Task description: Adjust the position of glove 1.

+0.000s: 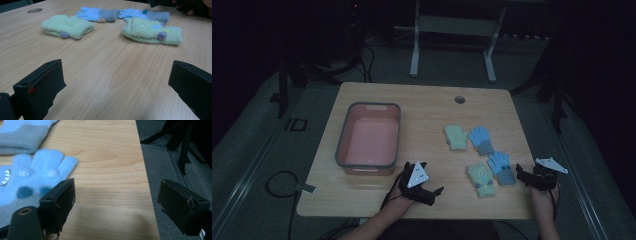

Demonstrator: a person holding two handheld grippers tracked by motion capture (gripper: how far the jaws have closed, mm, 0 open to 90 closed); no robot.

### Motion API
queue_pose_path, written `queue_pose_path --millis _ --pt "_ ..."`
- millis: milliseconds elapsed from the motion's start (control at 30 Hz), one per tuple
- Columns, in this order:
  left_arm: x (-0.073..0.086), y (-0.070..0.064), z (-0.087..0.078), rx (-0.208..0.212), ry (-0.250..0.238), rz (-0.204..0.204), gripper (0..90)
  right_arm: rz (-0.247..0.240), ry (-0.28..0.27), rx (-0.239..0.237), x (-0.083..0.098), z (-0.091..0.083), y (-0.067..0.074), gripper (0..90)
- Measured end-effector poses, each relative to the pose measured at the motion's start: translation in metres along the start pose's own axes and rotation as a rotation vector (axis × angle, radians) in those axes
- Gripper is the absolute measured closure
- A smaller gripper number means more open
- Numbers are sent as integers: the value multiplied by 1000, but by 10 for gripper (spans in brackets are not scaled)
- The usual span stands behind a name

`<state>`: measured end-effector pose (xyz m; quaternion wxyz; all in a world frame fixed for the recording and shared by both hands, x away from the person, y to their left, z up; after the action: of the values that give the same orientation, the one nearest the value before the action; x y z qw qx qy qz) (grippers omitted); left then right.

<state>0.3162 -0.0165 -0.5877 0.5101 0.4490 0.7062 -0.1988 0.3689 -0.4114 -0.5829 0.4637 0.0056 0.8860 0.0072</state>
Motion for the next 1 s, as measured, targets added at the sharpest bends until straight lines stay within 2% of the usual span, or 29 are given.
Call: queue_pose_path --millis 267,367,467,500,567,667,733,833,933,1000 --pt "0 -1 0 -3 -2 6 5 6 21 -10 1 1 0 145" --pt "0 0 -1 -3 -4 -2 5 29 62 -33 3 2 0 145" --pt "0 0 -1 -3 -5 -1 5 70 127 -58 7 3 -3 145" --pt "0 0 -1 -1 -3 2 5 75 135 -54 7 3 -3 145" --pt "0 -1 0 -1 2 9 5 66 161 -15 7 3 -3 143" --pt "0 -1 2 -31 28 17 5 47 156 -24 1 -1 2 110" --pt "0 -1 3 -35 37 19 5 37 148 -27 -3 -5 4 110" --pt "0 -1 1 -21 16 18 5 65 149 -53 -8 -11 6 112" --pt "0 0 1 -19 12 6 5 84 162 -62 -13 -16 7 230" --pt "0 0 1 -16 17 4 5 93 171 -62 -15 -16 8 252"
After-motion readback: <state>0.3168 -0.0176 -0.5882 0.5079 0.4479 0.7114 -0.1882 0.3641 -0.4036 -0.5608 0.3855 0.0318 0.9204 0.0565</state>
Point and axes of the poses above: each handheld gripper's, and its own axes: z roughly forward along the jaws, x roughly out of its underside, y roughly to its left, the point moved 5 cm from there along z, roughly forward along the jaws, and after that the axes turned 9 degrees about z, right-handed, at the moved point
